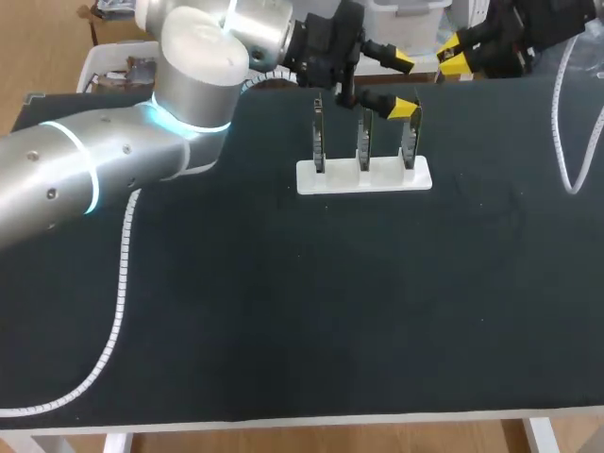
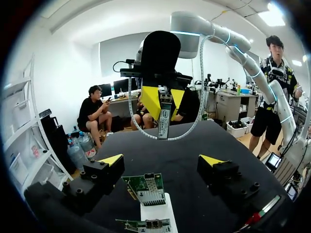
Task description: Pick up the optical module with the left hand, and insert it into the network port with the right hand.
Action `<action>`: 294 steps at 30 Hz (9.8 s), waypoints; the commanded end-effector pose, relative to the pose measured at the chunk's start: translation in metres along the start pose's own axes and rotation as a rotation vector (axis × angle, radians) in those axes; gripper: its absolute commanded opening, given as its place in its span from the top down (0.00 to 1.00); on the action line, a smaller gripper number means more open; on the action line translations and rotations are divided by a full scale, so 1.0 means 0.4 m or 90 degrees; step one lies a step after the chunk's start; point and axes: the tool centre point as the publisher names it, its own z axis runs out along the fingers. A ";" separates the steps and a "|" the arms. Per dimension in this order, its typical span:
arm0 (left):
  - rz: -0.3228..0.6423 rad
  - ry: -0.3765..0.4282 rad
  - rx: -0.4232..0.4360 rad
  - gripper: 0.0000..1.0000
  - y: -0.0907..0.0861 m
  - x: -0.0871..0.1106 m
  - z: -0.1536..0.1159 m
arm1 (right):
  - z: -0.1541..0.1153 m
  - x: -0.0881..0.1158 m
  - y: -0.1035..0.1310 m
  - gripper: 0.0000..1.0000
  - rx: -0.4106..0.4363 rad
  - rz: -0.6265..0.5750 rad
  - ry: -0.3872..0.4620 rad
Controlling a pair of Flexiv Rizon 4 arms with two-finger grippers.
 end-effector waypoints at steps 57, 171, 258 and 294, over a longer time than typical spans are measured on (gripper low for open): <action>-0.003 0.116 -0.009 0.00 0.010 -0.017 -0.065 | 0.000 0.000 -0.003 1.00 -0.001 0.000 -0.001; -0.003 0.116 -0.009 0.00 0.010 -0.017 -0.065 | 0.077 0.077 -0.006 1.00 -0.125 0.058 0.000; -0.003 0.116 -0.009 0.00 0.010 -0.017 -0.065 | 0.107 0.096 -0.066 1.00 -0.133 0.074 0.025; -0.003 0.116 -0.009 0.00 0.010 -0.017 -0.065 | 0.103 0.094 -0.063 1.00 -0.129 0.076 0.026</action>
